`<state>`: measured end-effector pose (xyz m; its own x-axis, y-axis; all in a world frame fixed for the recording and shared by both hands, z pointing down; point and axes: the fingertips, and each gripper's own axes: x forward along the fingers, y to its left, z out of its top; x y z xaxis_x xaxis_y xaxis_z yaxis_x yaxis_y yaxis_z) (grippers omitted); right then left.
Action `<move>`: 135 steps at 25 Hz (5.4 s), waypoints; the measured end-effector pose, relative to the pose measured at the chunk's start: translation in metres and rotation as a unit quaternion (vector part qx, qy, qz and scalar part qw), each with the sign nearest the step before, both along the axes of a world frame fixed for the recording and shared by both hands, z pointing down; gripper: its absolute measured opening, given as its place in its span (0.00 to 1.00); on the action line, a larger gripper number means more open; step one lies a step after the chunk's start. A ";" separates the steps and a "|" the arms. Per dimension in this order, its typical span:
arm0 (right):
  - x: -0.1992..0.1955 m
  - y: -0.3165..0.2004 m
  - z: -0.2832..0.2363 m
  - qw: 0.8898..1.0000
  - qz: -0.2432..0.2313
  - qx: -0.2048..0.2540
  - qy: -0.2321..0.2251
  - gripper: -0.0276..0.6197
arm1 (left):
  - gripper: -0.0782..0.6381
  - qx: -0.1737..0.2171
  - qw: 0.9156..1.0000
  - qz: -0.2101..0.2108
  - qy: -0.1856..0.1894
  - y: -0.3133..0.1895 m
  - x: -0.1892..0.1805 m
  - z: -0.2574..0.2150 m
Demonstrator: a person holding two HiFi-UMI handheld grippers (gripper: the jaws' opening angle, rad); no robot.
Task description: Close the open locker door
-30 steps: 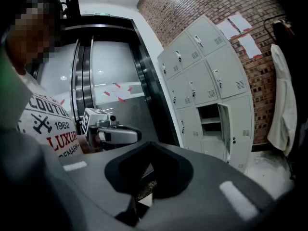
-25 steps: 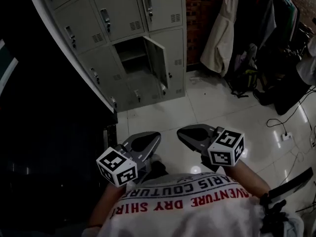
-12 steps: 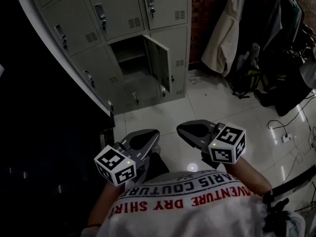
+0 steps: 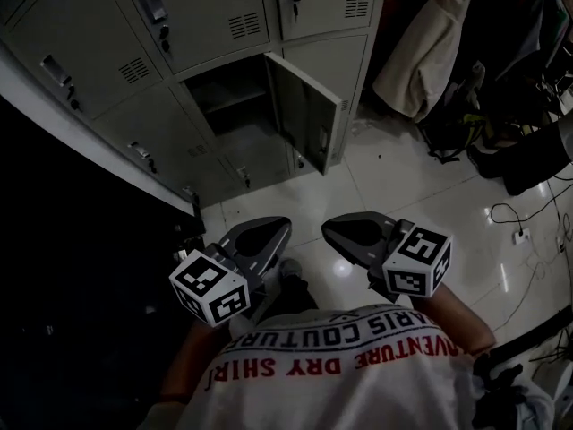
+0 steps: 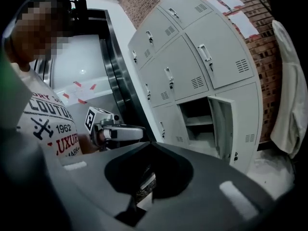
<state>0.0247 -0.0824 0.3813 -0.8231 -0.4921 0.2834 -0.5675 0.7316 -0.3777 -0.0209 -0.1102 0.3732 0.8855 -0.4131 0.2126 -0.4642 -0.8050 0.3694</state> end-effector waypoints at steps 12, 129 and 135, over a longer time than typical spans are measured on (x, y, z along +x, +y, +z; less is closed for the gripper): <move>0.037 -0.133 0.047 0.994 0.085 -0.009 0.071 0.04 | 0.12 -0.020 1.000 0.007 -0.011 -0.126 -0.026 0.007; 0.047 0.234 -0.052 0.994 -0.086 0.051 -0.032 0.04 | 0.12 0.048 0.997 -0.062 -0.013 0.246 0.034 -0.049; 0.055 0.268 -0.061 0.995 -0.078 0.056 -0.029 0.04 | 0.12 0.051 0.997 -0.053 -0.008 0.282 0.047 -0.057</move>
<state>0.0795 0.1858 0.3203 -0.9050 -0.3830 0.1850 -0.4239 0.8481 -0.3179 0.0263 0.1719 0.3163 0.8327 -0.5243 0.1778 -0.5536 -0.7842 0.2803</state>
